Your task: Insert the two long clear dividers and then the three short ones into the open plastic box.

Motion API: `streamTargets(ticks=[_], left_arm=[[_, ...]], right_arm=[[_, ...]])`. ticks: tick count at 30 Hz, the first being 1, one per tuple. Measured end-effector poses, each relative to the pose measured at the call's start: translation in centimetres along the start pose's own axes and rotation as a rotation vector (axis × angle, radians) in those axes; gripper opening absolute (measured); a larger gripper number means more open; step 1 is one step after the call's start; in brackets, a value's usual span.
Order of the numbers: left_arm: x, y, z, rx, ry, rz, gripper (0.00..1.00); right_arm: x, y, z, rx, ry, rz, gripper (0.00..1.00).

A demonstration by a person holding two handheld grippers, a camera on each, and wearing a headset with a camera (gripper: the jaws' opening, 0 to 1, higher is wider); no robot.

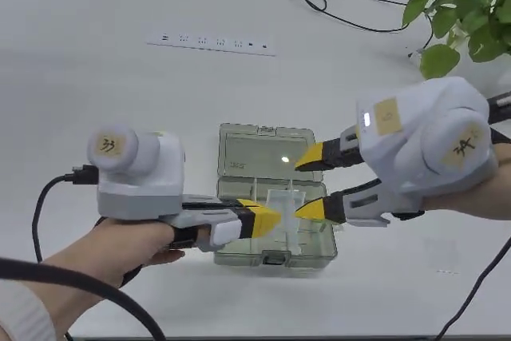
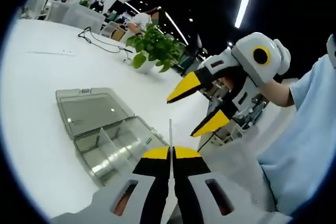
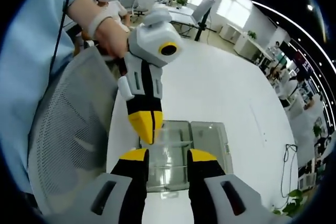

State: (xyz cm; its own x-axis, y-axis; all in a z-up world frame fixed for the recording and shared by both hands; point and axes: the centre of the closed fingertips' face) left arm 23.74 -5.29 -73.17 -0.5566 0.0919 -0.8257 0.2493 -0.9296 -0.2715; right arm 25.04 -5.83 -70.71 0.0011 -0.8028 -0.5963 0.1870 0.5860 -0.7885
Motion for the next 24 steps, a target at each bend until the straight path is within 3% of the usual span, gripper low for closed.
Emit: streamTargets(ticks=[7, 13, 19, 24], left_arm=[[0.4, -0.2, 1.1, 0.030, 0.230, -0.036, 0.00], [0.7, -0.3, 1.2, 0.044, 0.364, -0.066, 0.00], [0.7, -0.5, 1.5, 0.043, 0.451, -0.075, 0.00], [1.3, -0.6, 1.7, 0.058, 0.524, -0.116, 0.00]], right_arm=[[-0.4, -0.2, -1.0, -0.103, 0.088, 0.008, 0.22], [-0.2, 0.0, -1.9, -0.167, 0.085, -0.028, 0.15], [0.3, 0.3, -3.0, -0.222, 0.078, -0.065, 0.09], [0.4, 0.5, -3.4, -0.236, 0.064, -0.076, 0.08]])
Point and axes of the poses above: the centre of the closed fingertips' face, and the gripper's own axes: y roughly forward along the fingers, z roughly to its right, x roughly out of its underside, and after that the axes turned 5 degrees about y, right-handed
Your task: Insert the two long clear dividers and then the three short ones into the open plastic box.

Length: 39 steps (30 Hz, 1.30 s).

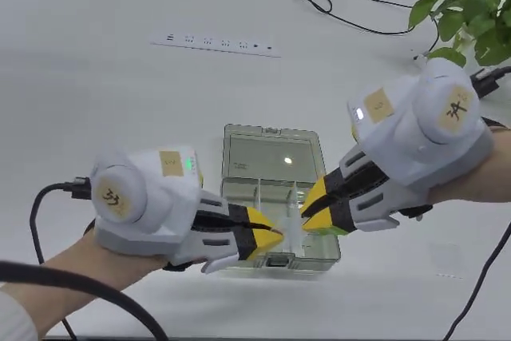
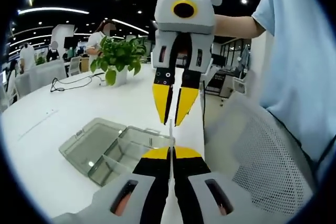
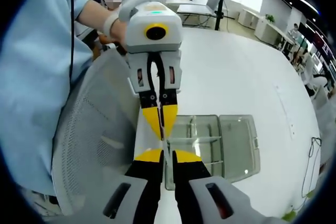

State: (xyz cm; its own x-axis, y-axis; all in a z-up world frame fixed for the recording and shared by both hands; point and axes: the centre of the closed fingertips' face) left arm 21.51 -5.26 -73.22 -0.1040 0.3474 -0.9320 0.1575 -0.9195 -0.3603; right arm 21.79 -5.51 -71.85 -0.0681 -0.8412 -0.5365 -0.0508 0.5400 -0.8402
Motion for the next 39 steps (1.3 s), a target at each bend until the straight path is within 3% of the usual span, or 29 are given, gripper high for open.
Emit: streamTargets(ticks=[13, 29, 33, 35, 39], left_arm=[[0.4, -0.1, 0.6, 0.017, 0.011, -0.014, 0.00], [0.9, -0.1, 0.6, 0.005, 0.003, -0.034, 0.00], [1.5, -0.2, 0.0, -0.030, -0.015, -0.049, 0.16], [1.8, -0.4, -0.2, -0.041, -0.020, -0.051, 0.17], [2.4, -0.8, -0.9, -0.086, -0.037, -0.070, 0.32]], right_arm=[[0.2, 0.8, -0.9, -0.057, -0.041, -0.031, 0.03], [-0.3, 0.8, -1.3, -0.067, -0.028, -0.041, 0.02], [-0.4, 0.5, -0.8, -0.055, -0.024, -0.042, 0.02], [-0.1, 0.3, -0.1, -0.044, -0.013, -0.054, 0.02], [0.7, 0.1, 1.5, -0.007, 0.017, -0.080, 0.02]])
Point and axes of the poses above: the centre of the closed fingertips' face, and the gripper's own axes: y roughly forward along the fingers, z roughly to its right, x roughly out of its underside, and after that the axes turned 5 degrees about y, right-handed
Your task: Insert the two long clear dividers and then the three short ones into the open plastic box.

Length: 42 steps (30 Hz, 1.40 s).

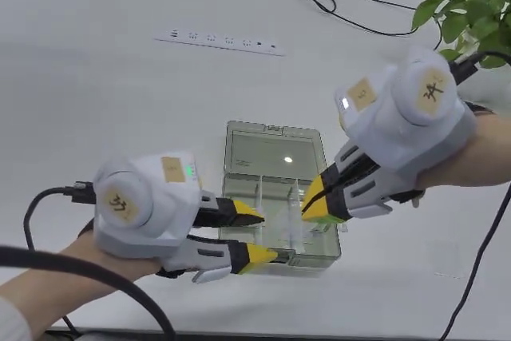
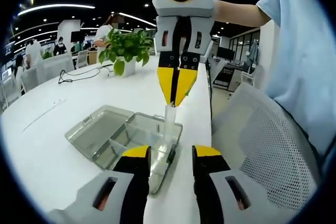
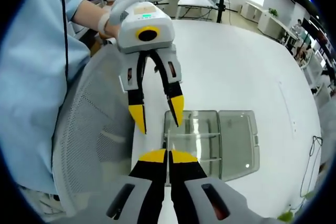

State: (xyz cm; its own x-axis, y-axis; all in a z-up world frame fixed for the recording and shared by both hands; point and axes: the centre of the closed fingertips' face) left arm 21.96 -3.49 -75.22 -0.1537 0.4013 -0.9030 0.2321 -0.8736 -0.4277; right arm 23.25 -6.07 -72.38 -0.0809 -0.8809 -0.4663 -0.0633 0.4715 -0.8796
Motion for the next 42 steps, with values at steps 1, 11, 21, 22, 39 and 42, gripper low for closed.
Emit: streamTargets(ticks=[1, 11, 21, 22, 39, 42], left_arm=[[0.1, -0.1, -0.1, -0.007, -0.003, -0.003, 0.34], [0.7, -0.5, -1.4, -0.080, -0.037, -0.016, 0.61], [1.3, -0.9, -1.7, -0.116, -0.068, -0.034, 0.78], [1.3, -0.9, -1.8, -0.118, -0.069, -0.033, 0.78], [1.7, -1.0, -1.7, -0.121, -0.088, -0.034, 0.78], [1.7, -0.9, -1.7, -0.119, -0.090, -0.035, 0.77]], right_arm=[[0.2, 0.0, 0.4, 0.002, 0.003, -0.005, 0.02], [0.8, 0.5, 3.4, 0.049, 0.034, -0.025, 0.02], [0.7, 1.3, 4.3, 0.054, 0.049, -0.021, 0.02], [0.8, 1.3, 4.4, 0.053, 0.048, -0.021, 0.02], [1.4, 2.4, 4.3, 0.045, 0.042, -0.033, 0.02], [1.3, 2.6, 4.1, 0.044, 0.034, -0.032, 0.02]])
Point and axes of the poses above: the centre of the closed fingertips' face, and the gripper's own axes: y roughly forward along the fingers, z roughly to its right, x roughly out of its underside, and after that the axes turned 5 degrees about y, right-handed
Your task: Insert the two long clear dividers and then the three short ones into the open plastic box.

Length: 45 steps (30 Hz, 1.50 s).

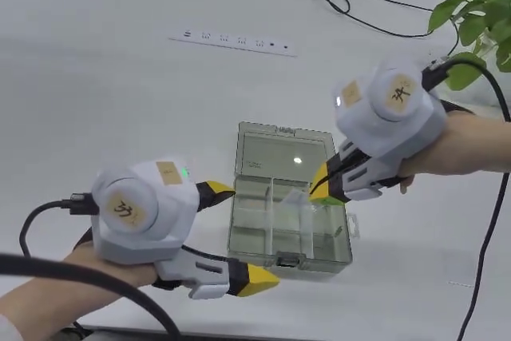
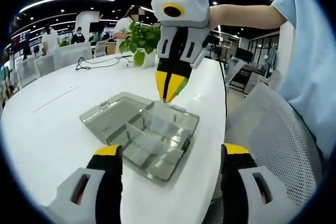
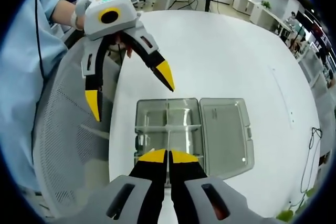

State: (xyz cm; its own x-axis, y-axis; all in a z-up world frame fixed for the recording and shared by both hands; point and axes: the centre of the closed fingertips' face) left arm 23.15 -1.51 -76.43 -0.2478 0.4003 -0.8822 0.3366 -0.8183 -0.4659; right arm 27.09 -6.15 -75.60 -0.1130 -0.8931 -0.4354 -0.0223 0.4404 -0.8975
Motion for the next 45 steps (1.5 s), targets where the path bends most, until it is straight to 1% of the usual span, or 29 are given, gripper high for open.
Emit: streamTargets(ticks=[6, 8, 17, 20, 22, 27, 34, 45], left_arm=[[-0.1, 0.0, 0.0, -0.001, 0.002, 0.003, 0.77], [-0.1, 0.0, 0.0, -0.002, 0.000, 0.004, 0.77], [0.1, -0.1, 0.0, -0.003, -0.006, 0.001, 0.76], [0.1, -0.1, 0.0, -0.002, -0.004, 0.002, 0.76], [0.0, -0.1, 0.0, -0.004, -0.006, 0.005, 0.76], [0.1, -0.1, -0.1, -0.004, -0.006, 0.003, 0.76], [0.0, -0.2, -0.1, -0.007, -0.005, 0.005, 0.76], [-0.1, -0.2, -0.1, -0.008, -0.001, 0.006, 0.75]], right_arm=[[-0.2, 0.3, -0.2, -0.007, -0.025, -0.005, 0.02], [-0.3, 0.4, -0.3, -0.010, -0.045, 0.001, 0.02], [-0.3, 0.5, -0.1, -0.009, -0.047, 0.007, 0.02], [-0.3, 0.7, -0.3, -0.015, -0.064, 0.007, 0.02], [-0.4, 0.9, -0.3, -0.012, -0.053, 0.010, 0.02], [-0.4, 1.2, -0.3, -0.014, -0.054, 0.002, 0.02], [-0.2, 2.6, -0.3, -0.012, -0.069, -0.035, 0.02], [0.7, 4.4, 0.0, -0.015, -0.068, -0.093, 0.02]])
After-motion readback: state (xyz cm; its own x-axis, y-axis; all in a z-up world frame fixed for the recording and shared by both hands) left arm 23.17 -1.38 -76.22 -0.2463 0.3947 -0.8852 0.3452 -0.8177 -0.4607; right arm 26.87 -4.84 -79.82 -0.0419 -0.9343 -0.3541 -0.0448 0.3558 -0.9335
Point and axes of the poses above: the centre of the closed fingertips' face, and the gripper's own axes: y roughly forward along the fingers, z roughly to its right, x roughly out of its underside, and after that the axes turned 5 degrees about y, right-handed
